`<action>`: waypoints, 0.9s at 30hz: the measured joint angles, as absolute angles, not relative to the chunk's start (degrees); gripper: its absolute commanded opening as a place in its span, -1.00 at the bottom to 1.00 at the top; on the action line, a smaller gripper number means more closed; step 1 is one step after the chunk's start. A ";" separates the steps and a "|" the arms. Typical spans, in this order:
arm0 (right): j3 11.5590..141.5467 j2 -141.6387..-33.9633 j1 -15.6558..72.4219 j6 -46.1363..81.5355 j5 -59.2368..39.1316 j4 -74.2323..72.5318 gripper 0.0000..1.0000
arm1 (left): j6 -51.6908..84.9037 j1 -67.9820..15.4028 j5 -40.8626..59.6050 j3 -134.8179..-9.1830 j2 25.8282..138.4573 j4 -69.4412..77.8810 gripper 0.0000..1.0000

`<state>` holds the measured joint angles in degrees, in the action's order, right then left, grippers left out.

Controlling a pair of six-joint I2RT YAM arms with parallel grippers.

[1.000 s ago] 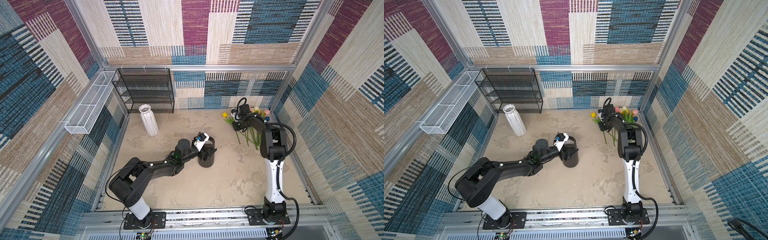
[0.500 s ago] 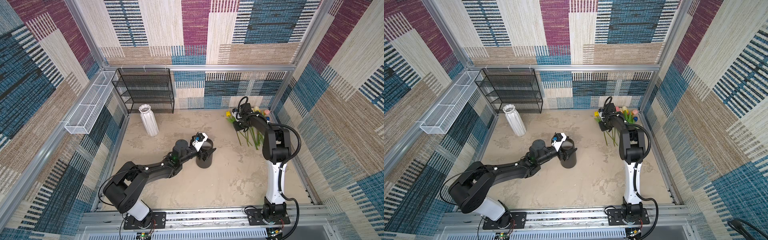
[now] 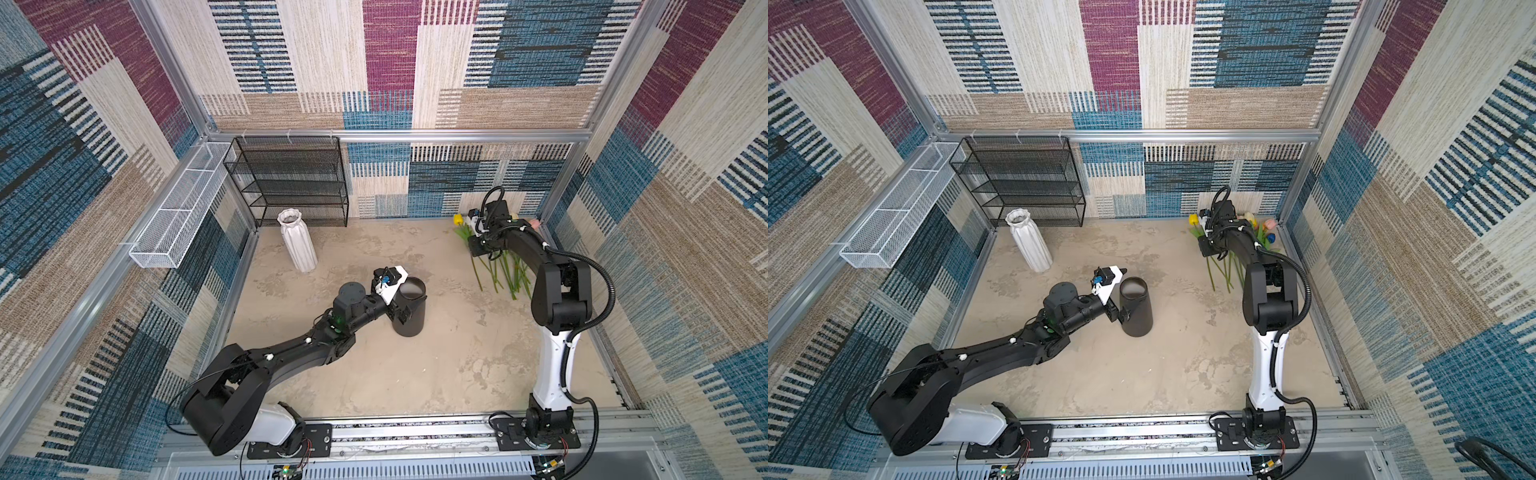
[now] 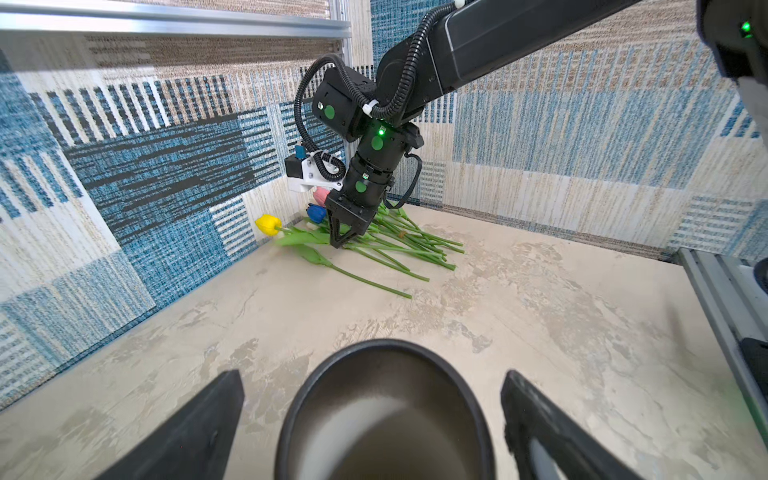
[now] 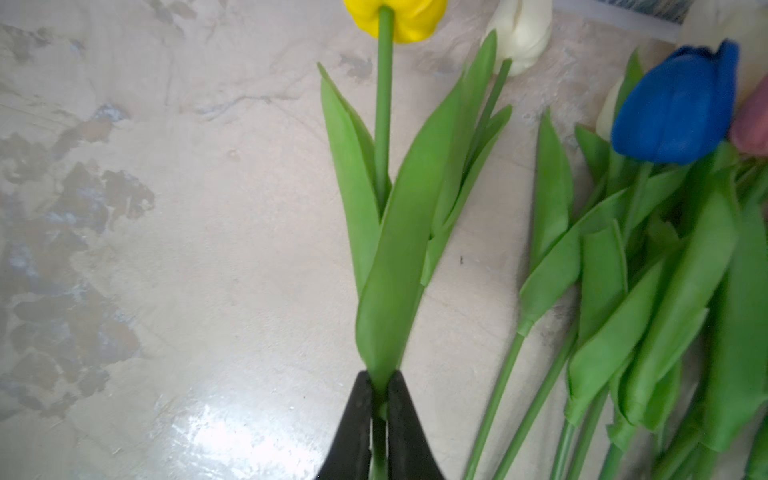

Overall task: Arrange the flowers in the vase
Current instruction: 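Pull the grey vase nearer with left gripper while right grasps yellow tulip, then lift the yellow tulip with the right gripper and lower it into the dark grey vase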

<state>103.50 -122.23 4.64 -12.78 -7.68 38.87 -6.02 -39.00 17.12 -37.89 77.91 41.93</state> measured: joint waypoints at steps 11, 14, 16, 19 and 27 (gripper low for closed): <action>97.23 -103.48 8.36 -6.44 -17.74 33.71 -0.79 | -6.09 -39.00 19.53 -39.18 58.74 28.99 1.00; 89.23 -94.50 10.74 -3.09 -24.14 25.26 -0.80 | -6.15 -38.96 17.21 -33.54 54.28 29.78 0.99; 84.75 -89.62 13.06 0.23 -28.56 19.09 -0.80 | -6.09 -38.72 14.52 -27.66 52.16 31.46 0.99; 80.20 -84.68 16.99 5.17 -33.54 8.49 -0.79 | -5.28 -38.33 10.41 -22.44 50.83 32.47 0.99; 69.06 -80.84 25.45 18.72 -40.69 -24.45 -0.81 | -2.96 -38.00 6.35 -15.79 49.52 36.99 0.98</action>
